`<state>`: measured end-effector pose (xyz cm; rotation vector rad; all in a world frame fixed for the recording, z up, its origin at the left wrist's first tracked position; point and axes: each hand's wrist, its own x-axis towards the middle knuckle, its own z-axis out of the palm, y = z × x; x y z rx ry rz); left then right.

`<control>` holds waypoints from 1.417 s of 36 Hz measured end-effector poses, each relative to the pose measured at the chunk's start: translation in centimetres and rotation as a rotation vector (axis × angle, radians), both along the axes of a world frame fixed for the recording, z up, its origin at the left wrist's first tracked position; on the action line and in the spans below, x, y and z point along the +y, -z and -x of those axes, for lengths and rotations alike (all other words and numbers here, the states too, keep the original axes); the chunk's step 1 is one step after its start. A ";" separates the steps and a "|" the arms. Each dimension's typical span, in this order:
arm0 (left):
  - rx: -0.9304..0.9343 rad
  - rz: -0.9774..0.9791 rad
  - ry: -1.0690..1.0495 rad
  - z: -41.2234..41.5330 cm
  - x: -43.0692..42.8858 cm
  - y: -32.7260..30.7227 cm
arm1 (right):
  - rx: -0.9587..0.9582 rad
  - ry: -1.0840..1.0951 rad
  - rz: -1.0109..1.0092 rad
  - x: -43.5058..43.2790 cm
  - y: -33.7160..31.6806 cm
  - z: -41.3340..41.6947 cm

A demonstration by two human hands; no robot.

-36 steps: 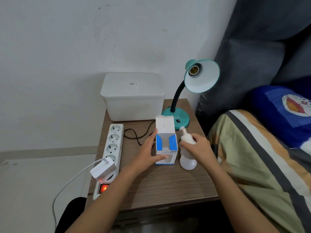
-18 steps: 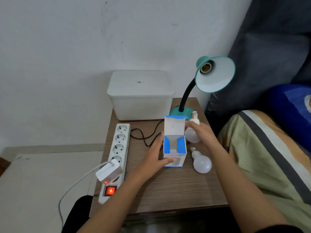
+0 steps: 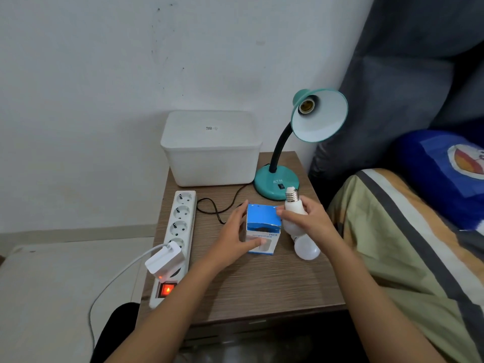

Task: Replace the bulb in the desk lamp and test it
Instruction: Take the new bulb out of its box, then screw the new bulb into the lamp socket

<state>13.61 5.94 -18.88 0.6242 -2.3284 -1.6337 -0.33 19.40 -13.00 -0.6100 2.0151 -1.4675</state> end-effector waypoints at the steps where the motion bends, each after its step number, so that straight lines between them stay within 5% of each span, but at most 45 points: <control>1: 0.012 0.037 -0.008 -0.1 0.1 0.1 | 0.011 -0.010 0.007 0.1 0.1 -0.1; 17: 0.087 0.163 -0.084 -0.4 1.6 0.1 | 0.315 -0.019 -0.120 0.2 1.1 -1.0; 27: 0.088 0.163 -0.150 -0.1 2.3 -0.4 | 0.312 0.028 -0.080 0.3 0.7 -1.3; 36: 0.182 0.403 -0.157 1.6 1.3 -4.3 | 0.276 0.077 -0.052 0.8 -2.9 1.1; 51: 0.212 0.488 0.188 14.1 -4.8 -16.0 | 0.210 0.180 -0.007 -3.3 -11.0 9.2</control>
